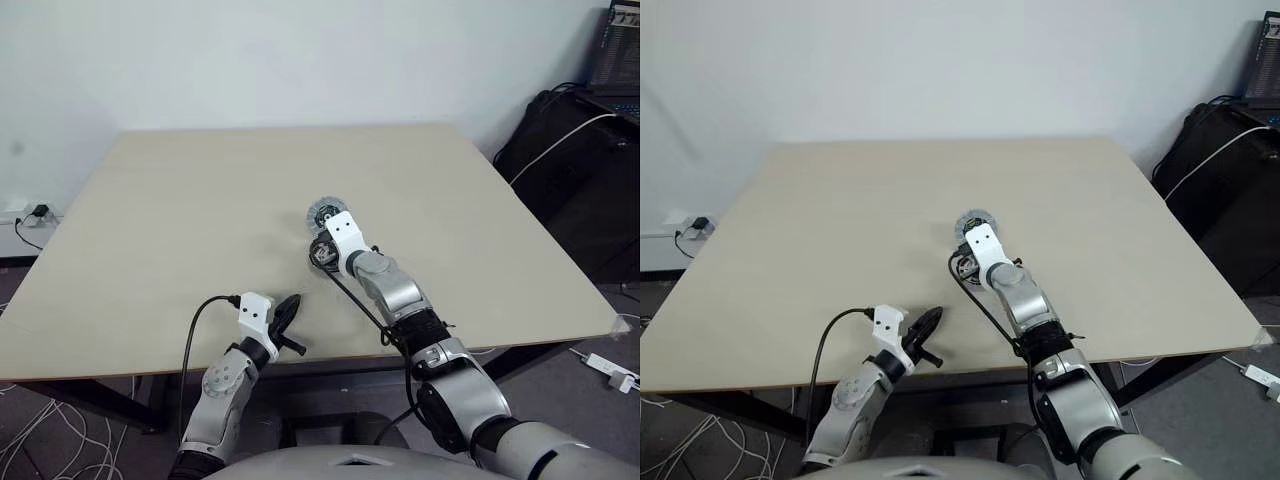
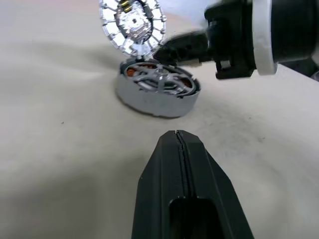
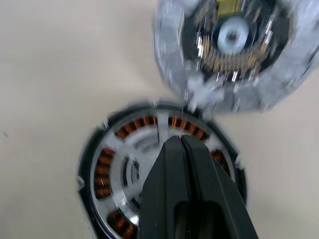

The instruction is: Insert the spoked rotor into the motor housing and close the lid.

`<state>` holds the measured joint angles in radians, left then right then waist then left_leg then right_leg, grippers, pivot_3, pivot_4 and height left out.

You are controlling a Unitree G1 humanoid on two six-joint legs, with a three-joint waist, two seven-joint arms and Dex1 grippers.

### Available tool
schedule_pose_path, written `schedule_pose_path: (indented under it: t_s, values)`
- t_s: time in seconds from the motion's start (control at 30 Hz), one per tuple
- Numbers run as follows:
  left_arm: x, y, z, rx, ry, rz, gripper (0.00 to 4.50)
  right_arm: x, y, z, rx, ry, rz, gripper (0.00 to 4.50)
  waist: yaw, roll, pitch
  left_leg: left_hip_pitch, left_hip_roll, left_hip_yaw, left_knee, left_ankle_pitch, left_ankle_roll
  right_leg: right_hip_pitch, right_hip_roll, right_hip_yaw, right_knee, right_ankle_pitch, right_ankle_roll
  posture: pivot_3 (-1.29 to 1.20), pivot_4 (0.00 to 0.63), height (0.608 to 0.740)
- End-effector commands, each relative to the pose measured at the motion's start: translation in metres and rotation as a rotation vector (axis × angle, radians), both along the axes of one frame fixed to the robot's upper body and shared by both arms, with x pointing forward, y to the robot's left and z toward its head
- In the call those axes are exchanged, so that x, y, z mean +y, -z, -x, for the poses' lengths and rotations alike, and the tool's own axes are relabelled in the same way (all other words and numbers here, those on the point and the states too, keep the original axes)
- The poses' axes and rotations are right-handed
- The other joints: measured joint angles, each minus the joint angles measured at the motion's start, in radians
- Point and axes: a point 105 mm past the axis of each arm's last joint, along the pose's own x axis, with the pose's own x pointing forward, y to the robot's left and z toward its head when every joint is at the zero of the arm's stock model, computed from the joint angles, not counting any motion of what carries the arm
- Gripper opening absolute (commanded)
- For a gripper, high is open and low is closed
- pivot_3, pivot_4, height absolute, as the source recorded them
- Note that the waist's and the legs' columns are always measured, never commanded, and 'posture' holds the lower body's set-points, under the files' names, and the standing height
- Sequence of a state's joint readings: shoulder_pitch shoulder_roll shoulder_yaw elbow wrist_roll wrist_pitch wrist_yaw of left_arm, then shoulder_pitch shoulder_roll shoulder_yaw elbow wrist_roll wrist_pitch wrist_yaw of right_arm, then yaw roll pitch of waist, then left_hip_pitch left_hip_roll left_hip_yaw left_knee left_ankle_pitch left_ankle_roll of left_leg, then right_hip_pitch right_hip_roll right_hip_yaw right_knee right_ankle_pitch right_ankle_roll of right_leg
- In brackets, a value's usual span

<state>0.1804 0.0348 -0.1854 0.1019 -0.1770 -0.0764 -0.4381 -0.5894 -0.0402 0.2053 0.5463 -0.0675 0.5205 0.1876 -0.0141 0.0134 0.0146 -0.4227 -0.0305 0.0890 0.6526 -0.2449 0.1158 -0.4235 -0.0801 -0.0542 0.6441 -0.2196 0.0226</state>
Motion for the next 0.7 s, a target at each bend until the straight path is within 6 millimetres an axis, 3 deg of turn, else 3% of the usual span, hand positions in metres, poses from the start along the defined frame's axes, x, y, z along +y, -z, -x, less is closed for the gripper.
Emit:
schedule_pose_path:
  t_s: [0.03,0.1,0.37,0.47,0.6,0.7]
  values:
    - [-0.001,-0.020,-0.005,-0.078,-0.008,0.015,0.00,-0.006,0.012,0.002,0.055,0.008,0.028,0.04,0.000,0.001,-0.003,0.000,0.000,0.000,0.000,0.000,0.000,0.000,0.000,0.000,0.000,0.000,0.000,0.00,0.000,0.740]
    - [-0.001,-0.020,-0.005,-0.078,-0.009,0.015,0.00,-0.007,0.016,0.004,0.070,-0.003,0.041,0.04,0.001,0.002,-0.008,0.001,0.000,0.000,0.000,0.000,0.000,0.001,0.000,0.000,0.000,0.000,0.000,0.00,0.000,0.740]
    - [-0.006,-0.019,-0.006,-0.075,0.002,0.025,0.00,0.002,-0.028,0.006,-0.038,-0.200,0.042,0.04,0.002,0.004,-0.008,0.006,0.000,0.000,0.000,-0.001,0.001,0.007,-0.001,0.000,0.000,0.000,0.000,0.00,0.000,0.740]
    - [-0.008,-0.018,-0.006,-0.072,0.008,0.030,0.00,-0.003,-0.035,0.012,-0.033,-0.281,0.118,0.64,0.003,0.004,-0.008,0.006,0.000,0.000,0.000,-0.001,0.001,0.006,0.000,0.000,0.000,0.000,0.000,0.00,0.000,0.740]
    - [-0.010,-0.017,-0.006,-0.067,0.012,0.036,0.00,-0.005,-0.038,0.023,-0.017,-0.421,0.218,1.91,0.003,0.004,-0.007,0.006,0.000,0.000,0.000,-0.001,0.002,0.006,-0.001,0.000,-0.001,0.000,0.000,0.00,0.000,0.740]
    - [-0.011,-0.015,-0.005,-0.062,0.015,0.038,0.00,-0.005,-0.038,0.030,0.011,-0.534,0.292,1.91,0.004,0.003,-0.007,0.006,0.000,0.000,0.000,-0.001,0.002,0.006,-0.001,0.000,-0.001,0.000,0.000,0.00,0.000,0.740]
